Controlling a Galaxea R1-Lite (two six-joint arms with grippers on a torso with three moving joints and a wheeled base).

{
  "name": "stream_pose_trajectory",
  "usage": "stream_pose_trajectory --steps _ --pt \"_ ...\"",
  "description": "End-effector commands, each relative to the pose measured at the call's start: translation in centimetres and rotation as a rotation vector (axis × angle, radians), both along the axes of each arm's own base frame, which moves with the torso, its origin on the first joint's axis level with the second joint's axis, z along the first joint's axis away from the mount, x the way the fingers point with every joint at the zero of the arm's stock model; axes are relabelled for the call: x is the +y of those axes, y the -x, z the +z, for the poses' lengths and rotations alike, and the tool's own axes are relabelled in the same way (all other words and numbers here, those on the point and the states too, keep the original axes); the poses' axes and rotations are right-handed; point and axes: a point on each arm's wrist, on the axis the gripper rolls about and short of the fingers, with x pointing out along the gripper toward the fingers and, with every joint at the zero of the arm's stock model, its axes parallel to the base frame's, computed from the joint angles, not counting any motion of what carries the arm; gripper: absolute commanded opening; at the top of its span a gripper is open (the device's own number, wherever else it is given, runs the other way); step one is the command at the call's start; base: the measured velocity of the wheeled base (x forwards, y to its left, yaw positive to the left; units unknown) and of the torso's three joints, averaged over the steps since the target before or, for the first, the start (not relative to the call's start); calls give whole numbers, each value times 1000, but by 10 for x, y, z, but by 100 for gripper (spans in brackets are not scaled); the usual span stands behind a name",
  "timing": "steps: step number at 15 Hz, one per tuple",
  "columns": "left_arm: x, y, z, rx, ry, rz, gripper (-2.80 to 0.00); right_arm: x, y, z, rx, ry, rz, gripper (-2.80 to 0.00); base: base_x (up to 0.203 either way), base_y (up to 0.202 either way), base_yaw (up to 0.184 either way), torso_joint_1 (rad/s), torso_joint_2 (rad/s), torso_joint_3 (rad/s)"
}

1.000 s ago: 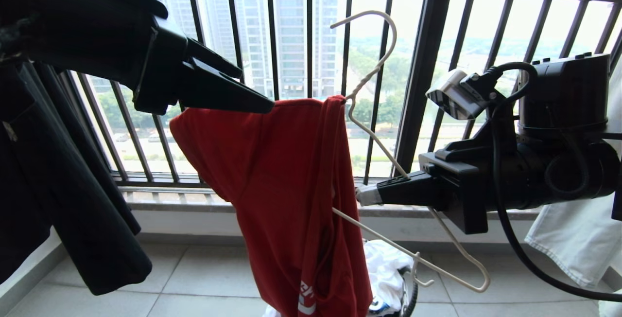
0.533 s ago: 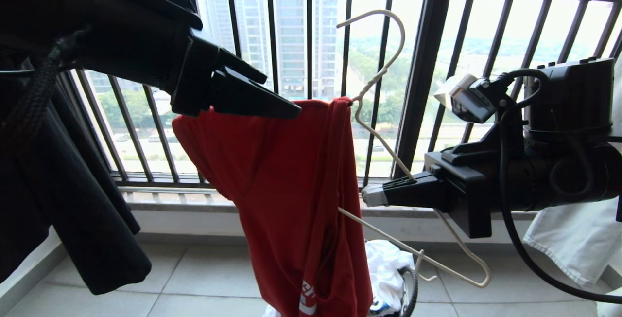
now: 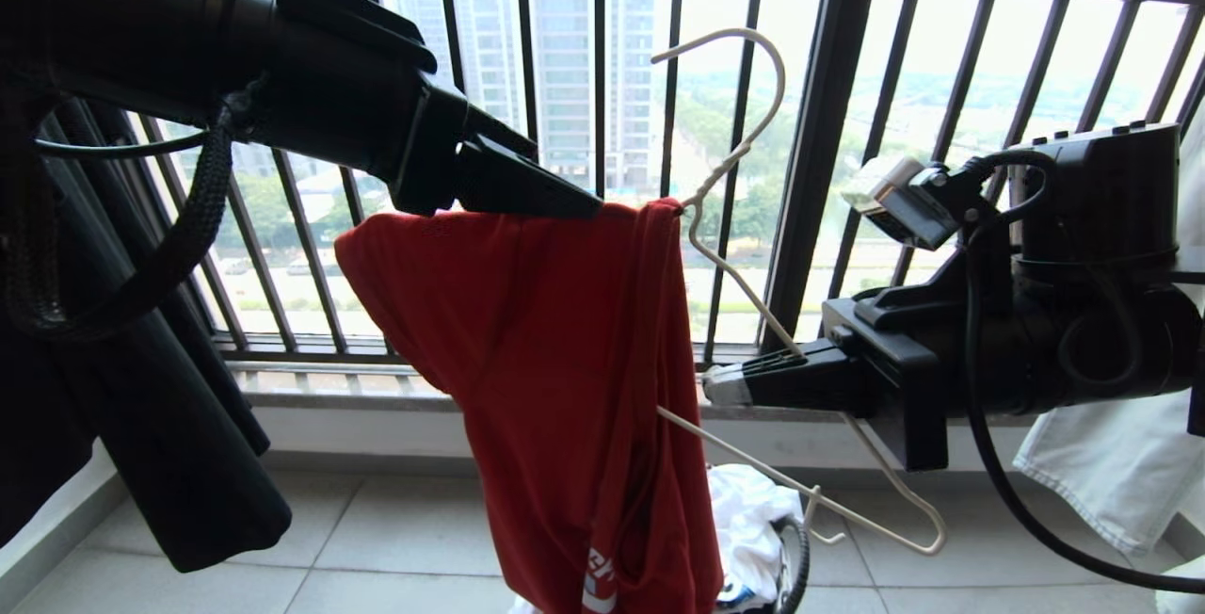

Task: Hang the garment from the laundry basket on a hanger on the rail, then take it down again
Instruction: Hang the clothes on the clothes rack

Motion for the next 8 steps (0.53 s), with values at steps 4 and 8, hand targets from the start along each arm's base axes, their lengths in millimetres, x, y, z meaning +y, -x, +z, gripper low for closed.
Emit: stream_pose_trajectory --steps 4,8 --pt "-6 -10 -13 74 14 -99 0 -3 -2 -2 -9 3 -7 -280 0 0 0 0 0 0" --pt "-9 -14 -25 83 -22 -116 0 -5 -3 -2 -24 7 -12 -280 0 0 0 0 0 0"
